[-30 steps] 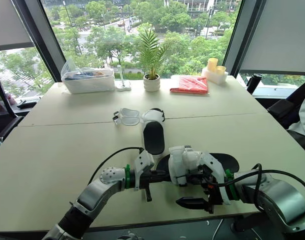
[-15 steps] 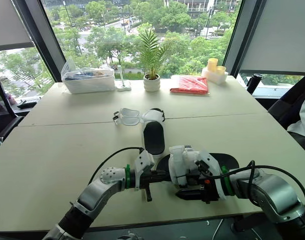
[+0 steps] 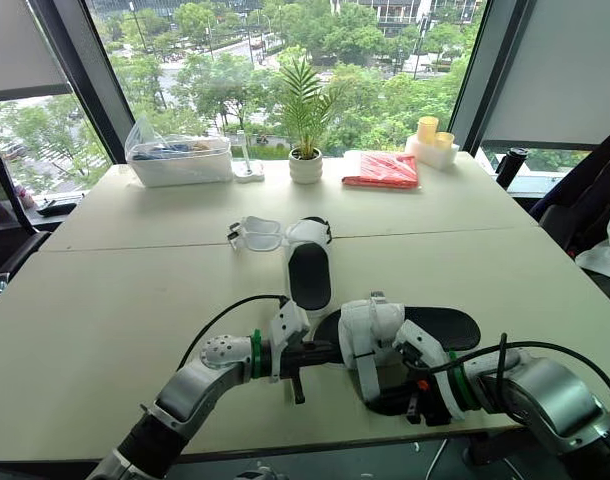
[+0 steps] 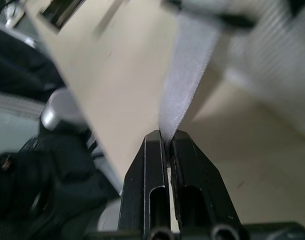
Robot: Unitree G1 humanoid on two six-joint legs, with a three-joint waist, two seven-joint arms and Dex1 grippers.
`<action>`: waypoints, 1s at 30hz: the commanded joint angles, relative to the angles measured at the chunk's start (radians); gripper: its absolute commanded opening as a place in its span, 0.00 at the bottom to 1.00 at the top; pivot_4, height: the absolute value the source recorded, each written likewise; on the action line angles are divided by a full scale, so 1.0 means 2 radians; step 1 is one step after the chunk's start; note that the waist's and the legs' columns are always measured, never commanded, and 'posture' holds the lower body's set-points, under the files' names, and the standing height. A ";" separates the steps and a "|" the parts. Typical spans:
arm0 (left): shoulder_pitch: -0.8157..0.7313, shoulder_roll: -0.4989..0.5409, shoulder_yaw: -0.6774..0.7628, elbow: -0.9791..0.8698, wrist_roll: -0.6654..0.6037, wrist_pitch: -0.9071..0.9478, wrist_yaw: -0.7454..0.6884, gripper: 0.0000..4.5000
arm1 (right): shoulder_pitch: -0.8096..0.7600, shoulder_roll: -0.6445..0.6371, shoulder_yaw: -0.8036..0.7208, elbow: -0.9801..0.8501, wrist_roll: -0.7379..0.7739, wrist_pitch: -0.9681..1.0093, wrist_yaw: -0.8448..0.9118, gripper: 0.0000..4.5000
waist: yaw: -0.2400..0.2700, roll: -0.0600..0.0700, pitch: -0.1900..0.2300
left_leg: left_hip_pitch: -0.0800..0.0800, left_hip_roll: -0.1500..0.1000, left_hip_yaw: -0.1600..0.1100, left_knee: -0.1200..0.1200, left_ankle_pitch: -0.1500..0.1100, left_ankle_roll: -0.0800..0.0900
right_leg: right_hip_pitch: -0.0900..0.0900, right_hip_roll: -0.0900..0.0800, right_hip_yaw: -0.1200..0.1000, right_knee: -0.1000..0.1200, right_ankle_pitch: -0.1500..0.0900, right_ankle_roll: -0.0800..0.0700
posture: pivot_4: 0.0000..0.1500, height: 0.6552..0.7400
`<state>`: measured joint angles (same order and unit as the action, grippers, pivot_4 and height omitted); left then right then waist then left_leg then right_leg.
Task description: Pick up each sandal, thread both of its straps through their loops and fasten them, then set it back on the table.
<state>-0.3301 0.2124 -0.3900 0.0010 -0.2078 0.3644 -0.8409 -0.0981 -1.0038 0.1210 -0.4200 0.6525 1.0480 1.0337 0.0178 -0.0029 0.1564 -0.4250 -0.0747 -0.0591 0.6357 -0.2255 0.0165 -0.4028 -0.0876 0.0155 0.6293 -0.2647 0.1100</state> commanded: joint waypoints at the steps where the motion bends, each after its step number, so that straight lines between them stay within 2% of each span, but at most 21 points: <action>1: 0.009 0.004 -0.006 0.006 0.008 0.010 0.006 0.00 | 0.026 -0.040 0.006 -0.032 0.023 0.019 0.037 0.01 | 0.000 0.000 0.000 | 0.000 0.000 0.000 0.000 0.000 0.000 | 0.000 0.000 0.000 0.000 0.000 0.000 | 1.00 1.00; 9: 0.014 0.000 -0.008 0.003 0.005 0.017 0.007 0.00 | 0.044 -0.076 0.006 -0.047 0.022 0.005 0.059 0.01 | 0.007 0.000 0.000 | 0.000 0.000 0.000 0.000 0.000 0.000 | 0.000 0.000 0.000 0.000 -0.001 -0.001 | 1.00 1.00; 14: 0.015 0.000 -0.009 0.003 0.006 0.020 0.004 0.00 | 0.028 -0.093 -0.030 -0.062 0.038 0.001 0.070 0.01 | 0.011 0.000 0.000 | 0.000 0.000 0.000 0.000 0.000 0.000 | 0.000 0.000 0.000 0.000 -0.001 -0.001 | 1.00 1.00; 23: 0.008 0.007 -0.019 0.006 0.004 0.034 -0.014 0.00 | -0.043 -0.113 -0.109 -0.097 0.115 0.032 0.077 0.01 | 0.011 0.000 0.000 | 0.000 0.000 0.000 0.000 0.000 0.000 | 0.000 0.000 0.000 0.000 -0.001 -0.001 | 1.00 1.00; 30: -0.001 0.007 -0.022 0.014 0.005 0.036 -0.024 0.00 | -0.175 -0.097 -0.065 -0.038 0.099 0.024 0.076 0.01 | 0.012 0.000 0.000 | -0.001 0.000 0.000 0.000 0.000 0.000 | -0.001 0.000 0.000 0.000 -0.001 -0.001 | 1.00 1.00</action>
<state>-0.3506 0.2127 -0.4103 -0.0032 -0.2092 0.4063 -0.8824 -0.4007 -1.2107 -0.0116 -0.5206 0.8645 1.1200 1.1741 0.0411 -0.0035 0.1568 -0.4264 -0.0746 -0.0588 0.6354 -0.2259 0.0168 -0.4039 -0.0879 0.0152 0.6281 -0.2663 0.1075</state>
